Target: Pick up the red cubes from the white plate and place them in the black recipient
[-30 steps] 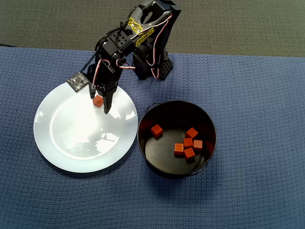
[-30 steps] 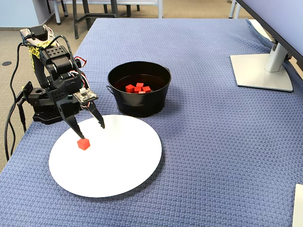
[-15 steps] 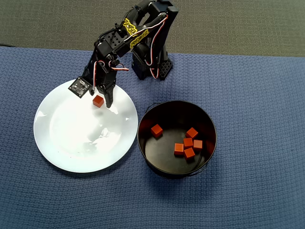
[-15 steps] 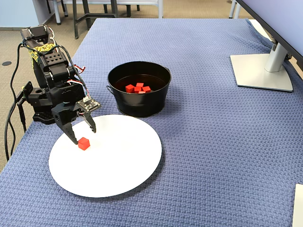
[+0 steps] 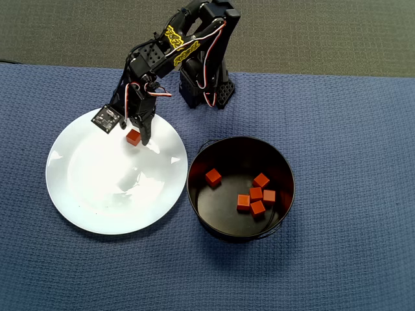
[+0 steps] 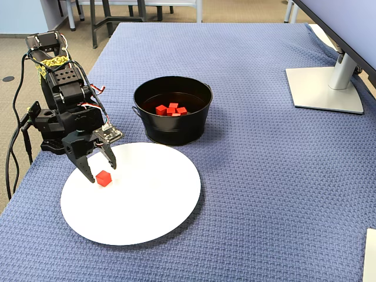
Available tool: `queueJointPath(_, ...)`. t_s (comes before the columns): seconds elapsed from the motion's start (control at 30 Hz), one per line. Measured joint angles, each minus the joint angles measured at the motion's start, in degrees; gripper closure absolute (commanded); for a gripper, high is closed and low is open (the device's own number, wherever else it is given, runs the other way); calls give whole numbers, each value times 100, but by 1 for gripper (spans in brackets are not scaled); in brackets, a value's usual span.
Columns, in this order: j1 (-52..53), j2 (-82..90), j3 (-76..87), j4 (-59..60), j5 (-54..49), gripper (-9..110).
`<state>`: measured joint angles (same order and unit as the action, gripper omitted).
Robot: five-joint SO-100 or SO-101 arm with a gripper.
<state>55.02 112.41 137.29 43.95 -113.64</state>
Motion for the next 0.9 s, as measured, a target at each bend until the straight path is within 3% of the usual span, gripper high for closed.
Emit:
queueJointPath(0.27,0,-123,308,-562,-18,83)
queueJointPath(0.53,-9,-123,580,-976,-123,101)
queueJointPath(0.73,-9,-123,598,-1125,0,101)
queueJointPath(0.9,-246,79,606,-1204,870,101)
